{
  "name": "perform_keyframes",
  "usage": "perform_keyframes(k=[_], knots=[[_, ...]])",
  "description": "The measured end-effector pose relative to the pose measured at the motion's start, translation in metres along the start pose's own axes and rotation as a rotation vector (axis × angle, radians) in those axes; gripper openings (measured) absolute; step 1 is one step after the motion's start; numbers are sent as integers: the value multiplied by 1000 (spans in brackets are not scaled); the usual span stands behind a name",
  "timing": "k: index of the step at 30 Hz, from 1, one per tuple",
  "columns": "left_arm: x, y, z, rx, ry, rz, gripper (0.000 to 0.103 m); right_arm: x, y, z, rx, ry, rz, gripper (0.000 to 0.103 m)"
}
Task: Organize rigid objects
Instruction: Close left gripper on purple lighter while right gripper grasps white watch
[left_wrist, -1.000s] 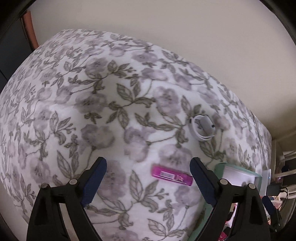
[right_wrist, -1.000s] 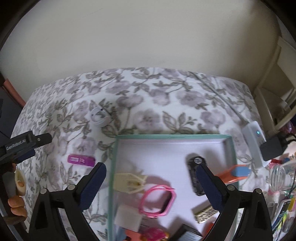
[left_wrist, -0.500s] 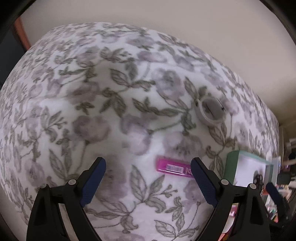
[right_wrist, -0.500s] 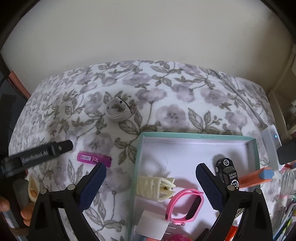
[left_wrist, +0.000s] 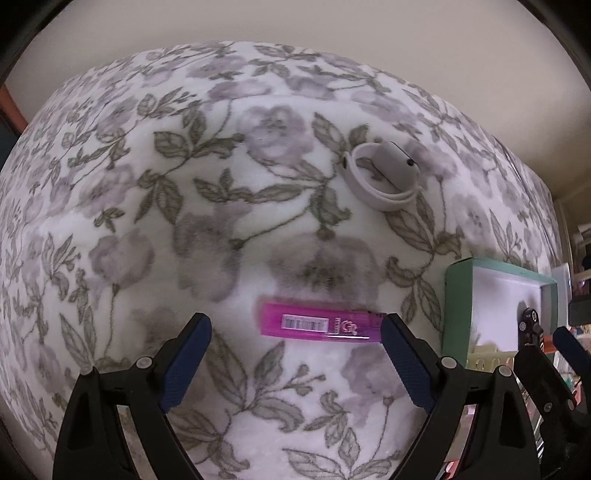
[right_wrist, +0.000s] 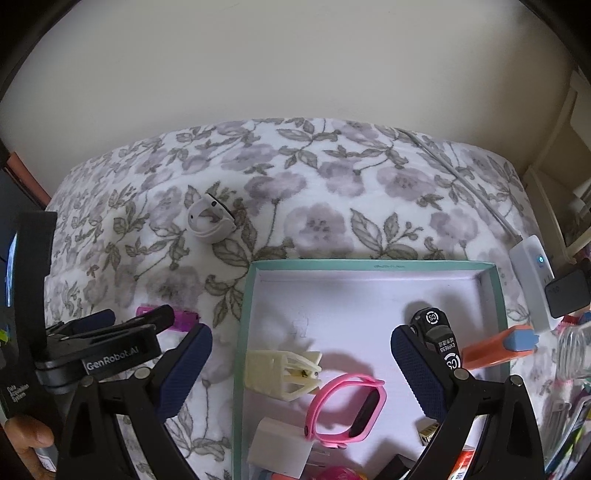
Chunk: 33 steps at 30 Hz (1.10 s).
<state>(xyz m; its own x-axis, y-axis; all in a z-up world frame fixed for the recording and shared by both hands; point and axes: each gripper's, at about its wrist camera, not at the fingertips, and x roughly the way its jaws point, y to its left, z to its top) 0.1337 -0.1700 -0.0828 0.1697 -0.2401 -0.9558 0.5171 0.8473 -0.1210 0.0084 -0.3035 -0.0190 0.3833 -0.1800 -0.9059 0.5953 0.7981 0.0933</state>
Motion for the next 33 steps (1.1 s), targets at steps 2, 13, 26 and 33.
perform_keyframes(k=[2, 13, 26, 33], knots=[[3, -5, 0, 22, -2, 3, 93, 1, -1, 0, 1, 1, 0, 99], [28, -29, -1, 123, 5, 60, 93, 4, -16, -2, 31, 8, -16, 99], [23, -33, -3, 137, -18, 63, 82, 7, -14, 4, 33, -22, -19, 99], [19, -5, 12, 76, -54, 94, 82, 14, 8, 27, -13, -78, 11, 99]])
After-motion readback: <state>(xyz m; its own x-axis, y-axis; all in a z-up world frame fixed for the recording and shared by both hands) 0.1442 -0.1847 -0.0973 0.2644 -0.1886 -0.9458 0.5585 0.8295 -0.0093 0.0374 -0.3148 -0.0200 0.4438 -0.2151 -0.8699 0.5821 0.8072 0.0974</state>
